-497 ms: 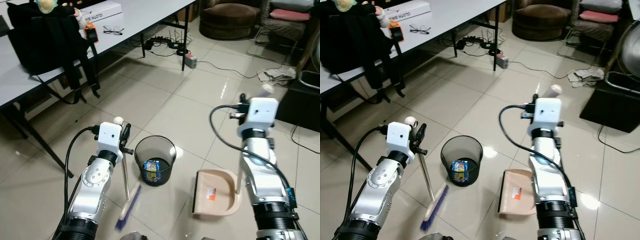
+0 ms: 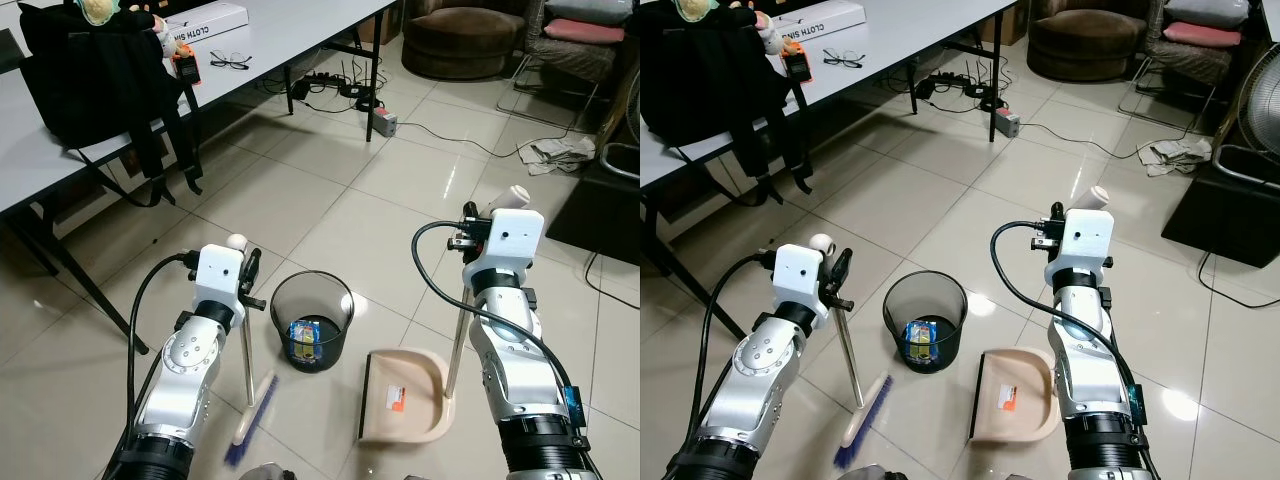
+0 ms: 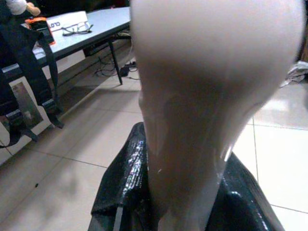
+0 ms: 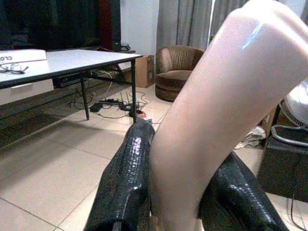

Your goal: Sweep floor

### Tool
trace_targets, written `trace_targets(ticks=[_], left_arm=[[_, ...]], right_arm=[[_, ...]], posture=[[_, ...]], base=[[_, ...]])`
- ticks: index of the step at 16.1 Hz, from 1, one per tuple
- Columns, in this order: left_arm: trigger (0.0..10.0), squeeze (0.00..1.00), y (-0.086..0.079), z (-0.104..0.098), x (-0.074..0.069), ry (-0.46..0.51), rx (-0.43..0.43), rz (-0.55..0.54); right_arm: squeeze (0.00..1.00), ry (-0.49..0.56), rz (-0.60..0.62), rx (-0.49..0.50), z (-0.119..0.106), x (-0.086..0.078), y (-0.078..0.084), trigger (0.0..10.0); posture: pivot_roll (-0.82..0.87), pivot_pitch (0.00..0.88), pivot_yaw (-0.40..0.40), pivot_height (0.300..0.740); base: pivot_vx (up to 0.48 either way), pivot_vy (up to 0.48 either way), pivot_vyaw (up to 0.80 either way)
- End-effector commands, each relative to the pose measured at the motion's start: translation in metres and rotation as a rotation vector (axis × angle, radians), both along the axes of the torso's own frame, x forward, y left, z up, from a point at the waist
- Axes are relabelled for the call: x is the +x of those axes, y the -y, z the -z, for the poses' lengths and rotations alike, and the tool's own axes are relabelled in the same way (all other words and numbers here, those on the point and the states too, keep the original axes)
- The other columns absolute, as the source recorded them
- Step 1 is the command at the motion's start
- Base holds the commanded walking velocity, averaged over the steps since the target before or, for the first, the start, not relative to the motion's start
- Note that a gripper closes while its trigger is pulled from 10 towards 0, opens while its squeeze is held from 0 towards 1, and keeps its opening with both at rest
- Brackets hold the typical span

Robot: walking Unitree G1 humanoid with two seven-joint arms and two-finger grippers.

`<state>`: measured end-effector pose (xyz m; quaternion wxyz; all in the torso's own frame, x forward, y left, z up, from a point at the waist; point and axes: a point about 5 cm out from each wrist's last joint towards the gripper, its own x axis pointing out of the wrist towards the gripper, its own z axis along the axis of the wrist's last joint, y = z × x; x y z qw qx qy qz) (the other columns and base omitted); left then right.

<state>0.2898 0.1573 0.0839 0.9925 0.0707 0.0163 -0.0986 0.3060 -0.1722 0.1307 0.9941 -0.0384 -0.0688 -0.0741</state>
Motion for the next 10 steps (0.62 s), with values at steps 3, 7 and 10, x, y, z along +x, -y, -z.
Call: trace_targets(ticks=[3,7,10], left_arm=[[10.0,0.0,-0.0002,-0.009,0.0012,0.037,0.022,0.009],[10.0,0.0,-0.0005,-0.0088,0.0011,0.036,0.024,0.011],[10.0,0.0,-0.0004,-0.0091,0.0011,0.037,0.026,0.013]], right_arm=[[0.0,0.029,-0.019,-0.006,-0.0072,0.0001,-0.0025,10.0],[0.0,0.024,-0.026,-0.005,-0.0061,-0.0002,-0.0035,10.0],[0.0,0.02,-0.031,-0.007,-0.0052,-0.0003,-0.0046,10.0]], posture=[[-0.06,0.012,0.049,0.74],[-0.06,0.012,0.049,0.74],[-0.06,0.016,0.05,0.74]], base=[[0.0,0.0,0.0],[-0.191,0.0,0.0],[-0.28,0.0,0.0]])
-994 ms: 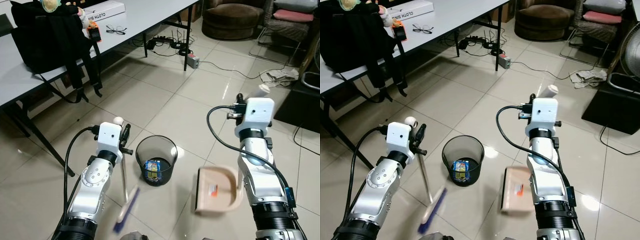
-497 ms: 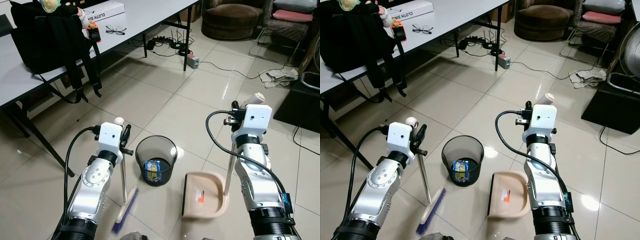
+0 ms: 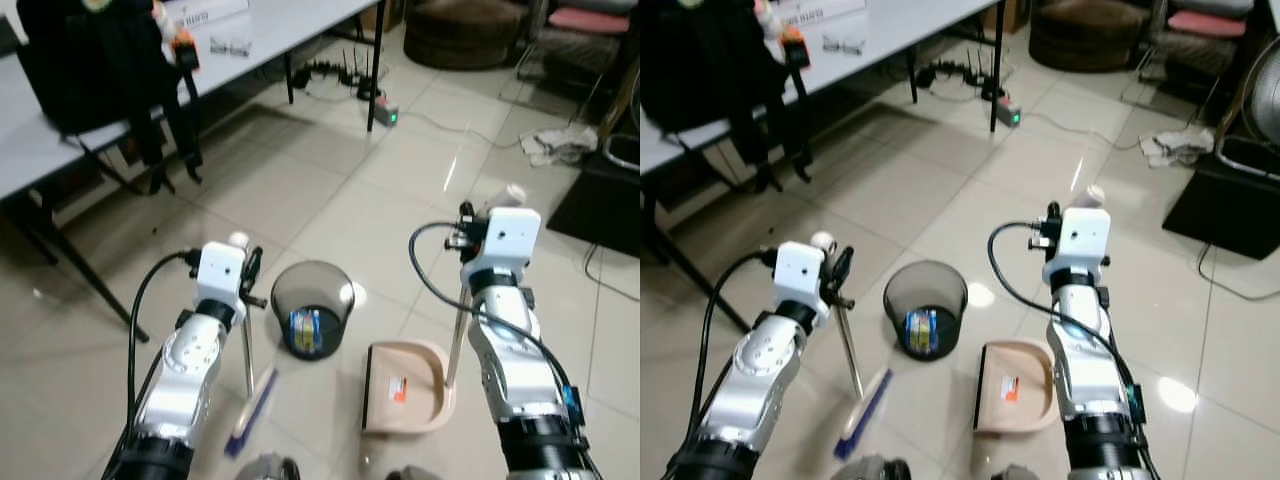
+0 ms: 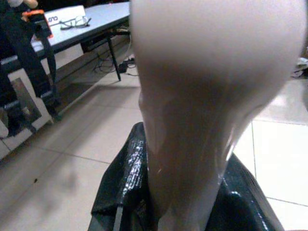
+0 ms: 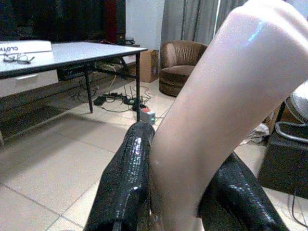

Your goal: Sweep floor

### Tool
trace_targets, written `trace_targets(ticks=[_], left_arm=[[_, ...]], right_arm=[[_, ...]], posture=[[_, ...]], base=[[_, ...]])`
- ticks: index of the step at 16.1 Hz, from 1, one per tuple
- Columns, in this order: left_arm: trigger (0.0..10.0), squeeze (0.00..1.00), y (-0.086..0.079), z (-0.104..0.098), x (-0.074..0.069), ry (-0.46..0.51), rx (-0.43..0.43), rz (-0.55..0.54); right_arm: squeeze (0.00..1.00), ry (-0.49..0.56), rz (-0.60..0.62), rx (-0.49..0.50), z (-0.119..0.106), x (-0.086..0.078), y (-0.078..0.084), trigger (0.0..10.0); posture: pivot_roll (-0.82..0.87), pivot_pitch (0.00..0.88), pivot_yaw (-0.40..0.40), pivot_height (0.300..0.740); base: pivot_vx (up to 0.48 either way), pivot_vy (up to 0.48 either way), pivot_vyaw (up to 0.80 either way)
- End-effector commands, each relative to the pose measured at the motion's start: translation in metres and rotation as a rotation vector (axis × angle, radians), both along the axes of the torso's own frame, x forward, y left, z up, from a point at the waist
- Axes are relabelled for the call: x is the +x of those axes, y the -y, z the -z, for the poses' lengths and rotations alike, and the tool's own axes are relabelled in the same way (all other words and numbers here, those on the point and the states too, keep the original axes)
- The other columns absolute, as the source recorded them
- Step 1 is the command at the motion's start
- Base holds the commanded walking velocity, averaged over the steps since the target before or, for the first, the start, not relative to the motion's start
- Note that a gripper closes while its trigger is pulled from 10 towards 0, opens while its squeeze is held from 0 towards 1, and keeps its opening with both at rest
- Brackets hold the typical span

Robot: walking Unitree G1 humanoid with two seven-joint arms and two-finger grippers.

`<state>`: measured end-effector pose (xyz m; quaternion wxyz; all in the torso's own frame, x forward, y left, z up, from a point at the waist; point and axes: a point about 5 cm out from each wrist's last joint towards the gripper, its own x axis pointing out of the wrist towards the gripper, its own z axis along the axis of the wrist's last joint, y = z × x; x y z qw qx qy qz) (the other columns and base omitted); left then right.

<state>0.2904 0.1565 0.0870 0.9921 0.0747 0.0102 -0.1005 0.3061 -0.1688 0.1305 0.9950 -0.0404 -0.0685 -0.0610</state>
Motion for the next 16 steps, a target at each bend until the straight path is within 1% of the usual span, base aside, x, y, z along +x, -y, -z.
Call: trace_targets(ticks=[1,16], left_arm=[[10.0,0.0,-0.0012,-0.0061,0.0005,0.024,0.019,0.008],[10.0,0.0,-0.0009,-0.0064,0.0014,0.019,0.02,0.012]], right_arm=[[0.0,0.021,-0.005,-0.002,-0.0053,-0.0004,-0.0013,10.0],[0.0,0.009,-0.01,0.002,-0.0033,-0.0002,-0.0013,10.0]], posture=[[-0.06,0.016,0.05,0.74],[-0.06,0.025,0.052,0.74]], base=[[-0.289,0.0,0.0],[-0.284,0.0,0.0]])
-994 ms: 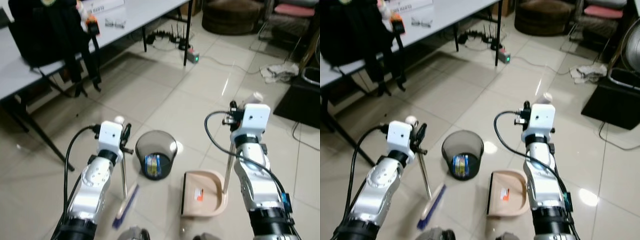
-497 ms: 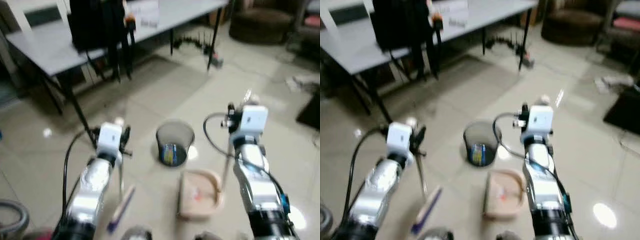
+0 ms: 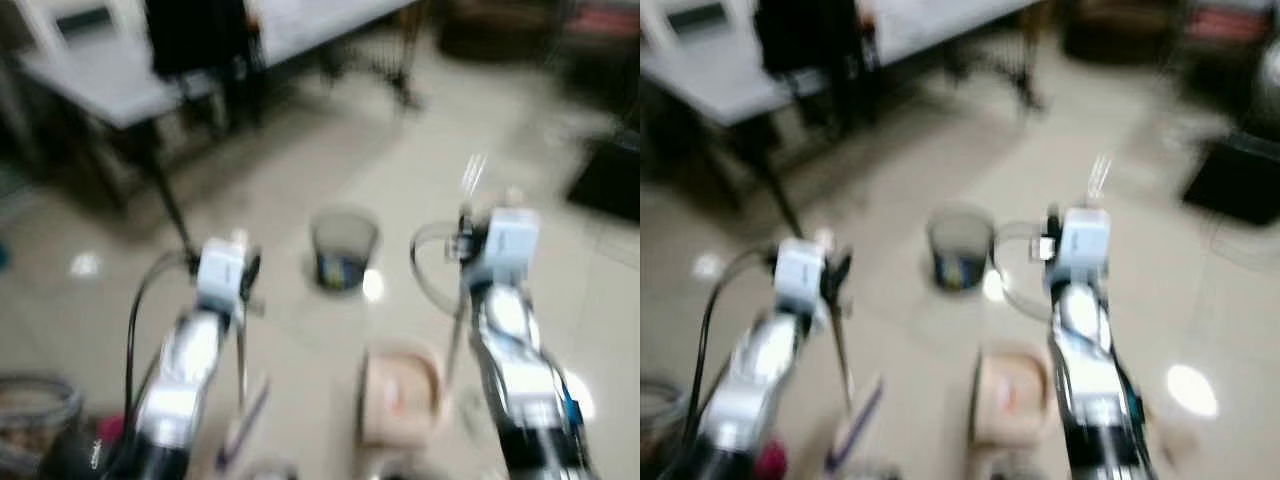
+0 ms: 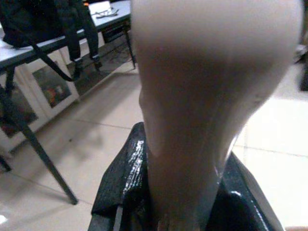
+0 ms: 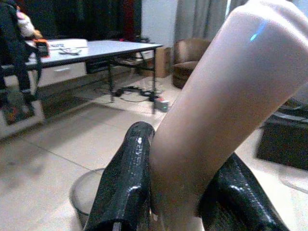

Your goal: Sweep floor

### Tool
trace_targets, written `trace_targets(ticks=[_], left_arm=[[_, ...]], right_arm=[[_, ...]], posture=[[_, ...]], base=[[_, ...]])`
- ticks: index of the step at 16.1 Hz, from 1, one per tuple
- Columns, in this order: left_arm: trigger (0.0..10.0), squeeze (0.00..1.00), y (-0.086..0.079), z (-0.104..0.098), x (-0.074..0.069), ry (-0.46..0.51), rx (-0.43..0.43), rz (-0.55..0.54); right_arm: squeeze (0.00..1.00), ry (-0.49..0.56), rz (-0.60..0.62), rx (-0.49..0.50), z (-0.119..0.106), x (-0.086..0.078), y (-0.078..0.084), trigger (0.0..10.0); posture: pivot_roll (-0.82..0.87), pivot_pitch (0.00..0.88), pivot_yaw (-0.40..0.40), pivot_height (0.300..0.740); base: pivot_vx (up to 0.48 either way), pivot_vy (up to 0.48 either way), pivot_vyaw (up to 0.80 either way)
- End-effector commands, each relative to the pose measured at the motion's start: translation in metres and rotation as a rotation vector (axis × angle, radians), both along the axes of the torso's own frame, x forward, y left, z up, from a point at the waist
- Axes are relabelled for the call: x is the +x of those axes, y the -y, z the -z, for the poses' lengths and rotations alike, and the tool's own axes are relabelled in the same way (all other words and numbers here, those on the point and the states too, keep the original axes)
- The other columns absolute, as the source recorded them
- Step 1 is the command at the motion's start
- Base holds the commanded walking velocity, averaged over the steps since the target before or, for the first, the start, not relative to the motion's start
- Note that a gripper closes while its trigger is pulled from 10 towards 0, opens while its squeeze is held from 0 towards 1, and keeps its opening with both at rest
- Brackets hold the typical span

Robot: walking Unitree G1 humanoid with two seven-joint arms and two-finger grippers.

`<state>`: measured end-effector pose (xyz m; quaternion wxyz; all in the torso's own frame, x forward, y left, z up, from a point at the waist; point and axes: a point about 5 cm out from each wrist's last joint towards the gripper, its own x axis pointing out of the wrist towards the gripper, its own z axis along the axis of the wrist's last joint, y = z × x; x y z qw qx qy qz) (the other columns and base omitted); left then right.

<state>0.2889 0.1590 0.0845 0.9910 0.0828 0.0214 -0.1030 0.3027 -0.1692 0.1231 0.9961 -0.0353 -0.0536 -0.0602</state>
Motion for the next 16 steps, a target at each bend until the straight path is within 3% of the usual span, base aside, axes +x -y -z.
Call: trace_targets(ticks=[1,5,7,16], left_arm=[[10.0,0.0,0.002,-0.009,0.003,0.04,0.001,0.01],[10.0,0.0,0.002,-0.009,0.004,0.038,0.005,0.013],[10.0,0.0,0.002,-0.009,0.005,0.036,0.01,0.008],[10.0,0.0,0.005,-0.014,0.007,0.067,-0.009,0.033]], right_arm=[[0.0,0.041,-0.011,-0.012,-0.011,0.003,-0.002,10.0],[0.0,0.03,-0.029,-0.036,-0.01,0.004,-0.004,10.0],[0.0,-0.039,-0.009,-0.035,-0.002,0.005,-0.003,10.0],[0.0,-0.055,-0.003,-0.021,0.0,0.003,-0.001,10.0]], posture=[[-0.06,0.026,0.053,0.74],[-0.06,0.028,0.055,0.74],[-0.06,0.03,0.057,0.74],[-0.06,0.033,0.056,0.74]], base=[[-0.281,0.0,0.0],[-0.208,0.0,0.0],[0.0,0.0,-0.22],[0.0,0.0,-0.8]])
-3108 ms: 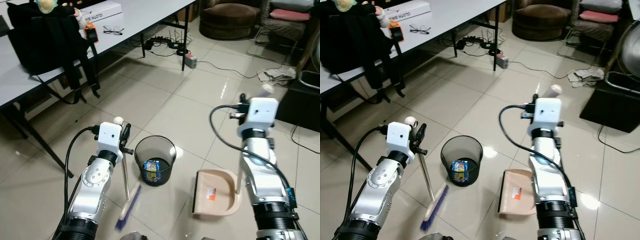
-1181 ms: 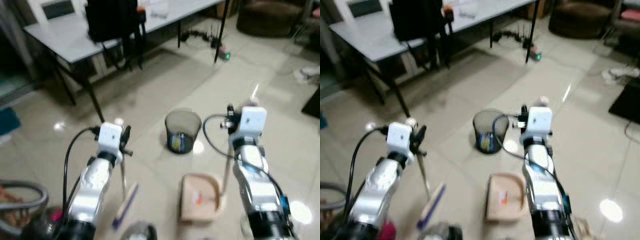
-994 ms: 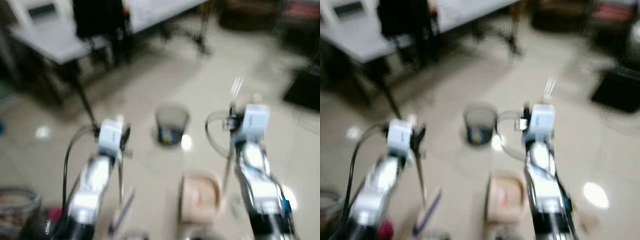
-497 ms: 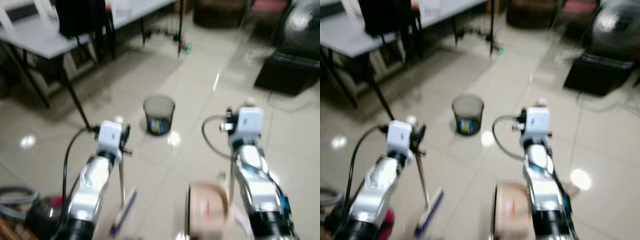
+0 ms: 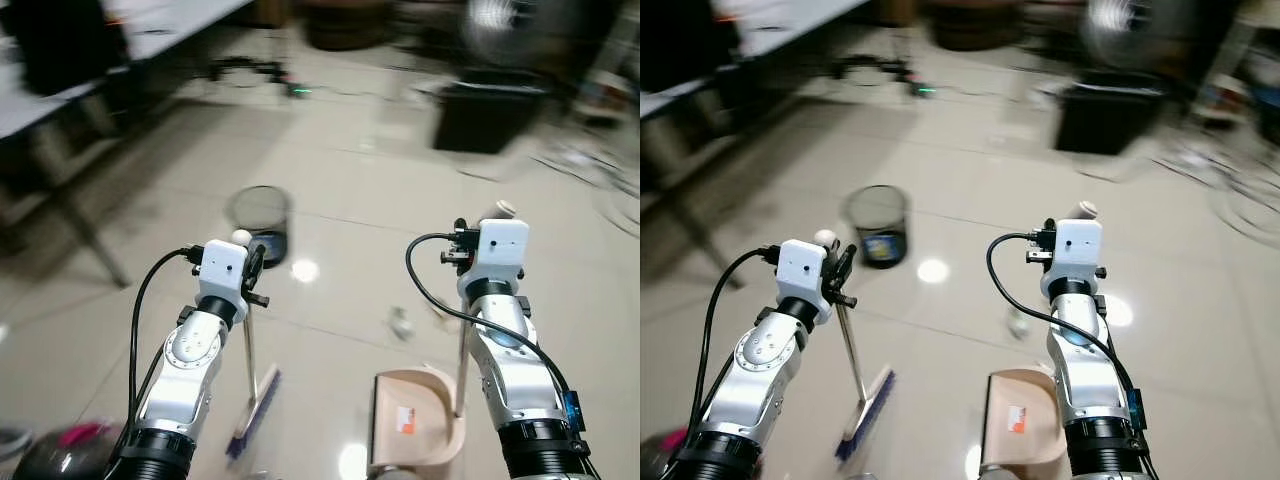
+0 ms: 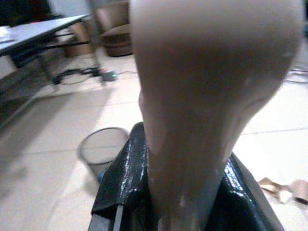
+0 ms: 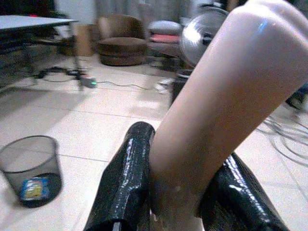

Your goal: Sweep floor

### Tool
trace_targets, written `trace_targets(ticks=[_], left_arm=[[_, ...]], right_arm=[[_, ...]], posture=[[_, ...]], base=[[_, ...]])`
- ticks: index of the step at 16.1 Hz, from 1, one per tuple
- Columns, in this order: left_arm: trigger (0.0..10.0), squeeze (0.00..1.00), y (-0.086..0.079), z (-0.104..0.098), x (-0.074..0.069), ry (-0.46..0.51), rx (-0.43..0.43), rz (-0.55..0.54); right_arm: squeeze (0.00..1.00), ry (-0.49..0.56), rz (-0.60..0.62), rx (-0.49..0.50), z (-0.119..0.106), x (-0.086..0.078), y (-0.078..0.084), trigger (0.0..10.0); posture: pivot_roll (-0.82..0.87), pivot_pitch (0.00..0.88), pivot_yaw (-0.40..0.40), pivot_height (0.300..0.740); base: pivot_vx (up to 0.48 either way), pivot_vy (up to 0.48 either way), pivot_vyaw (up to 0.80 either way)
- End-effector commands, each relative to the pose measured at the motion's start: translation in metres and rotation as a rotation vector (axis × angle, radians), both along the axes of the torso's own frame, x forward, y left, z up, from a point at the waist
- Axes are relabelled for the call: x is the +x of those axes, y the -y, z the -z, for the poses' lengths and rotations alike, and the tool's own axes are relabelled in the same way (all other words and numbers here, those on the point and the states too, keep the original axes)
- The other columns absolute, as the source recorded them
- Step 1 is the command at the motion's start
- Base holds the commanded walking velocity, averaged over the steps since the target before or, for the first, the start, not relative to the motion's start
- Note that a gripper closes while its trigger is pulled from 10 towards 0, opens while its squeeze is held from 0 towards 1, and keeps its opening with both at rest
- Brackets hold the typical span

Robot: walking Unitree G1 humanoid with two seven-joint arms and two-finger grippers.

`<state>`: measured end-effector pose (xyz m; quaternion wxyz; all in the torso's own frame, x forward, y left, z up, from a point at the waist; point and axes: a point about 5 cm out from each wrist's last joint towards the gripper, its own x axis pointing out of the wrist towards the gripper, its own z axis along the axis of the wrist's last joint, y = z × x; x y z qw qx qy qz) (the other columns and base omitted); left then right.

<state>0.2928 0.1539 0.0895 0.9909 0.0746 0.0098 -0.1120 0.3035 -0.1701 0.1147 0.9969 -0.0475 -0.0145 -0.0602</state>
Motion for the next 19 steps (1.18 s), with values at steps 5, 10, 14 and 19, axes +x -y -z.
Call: trace_targets(ticks=[5,10,14,19], left_arm=[[10.0,0.0,0.0023,-0.0092,0.0026,0.047,0.009,0.023],[10.0,0.0,0.0038,-0.0086,0.0016,0.046,0.009,0.031],[10.0,0.0,0.0046,-0.0086,0.0023,0.048,0.014,0.031],[10.0,0.0,0.0044,-0.0084,0.0026,0.051,0.016,0.025]], right_arm=[[0.0,0.02,0.0,-0.003,-0.0076,0.002,-0.0009,10.0],[0.0,0.017,0.004,0.0,-0.0071,0.0018,-0.0006,10.0],[0.0,0.022,0.001,0.003,-0.0078,0.0025,-0.0002,10.0],[0.0,0.046,-0.046,0.005,-0.0116,0.0032,-0.0055,10.0]], posture=[[-0.06,0.038,0.056,0.74],[-0.06,0.038,0.056,0.74],[-0.06,0.034,0.056,0.74],[-0.06,0.028,0.055,0.74]], base=[[0.199,0.0,-0.8],[0.254,0.0,-0.8],[0.259,0.0,-0.6],[0.257,0.0,0.0]])
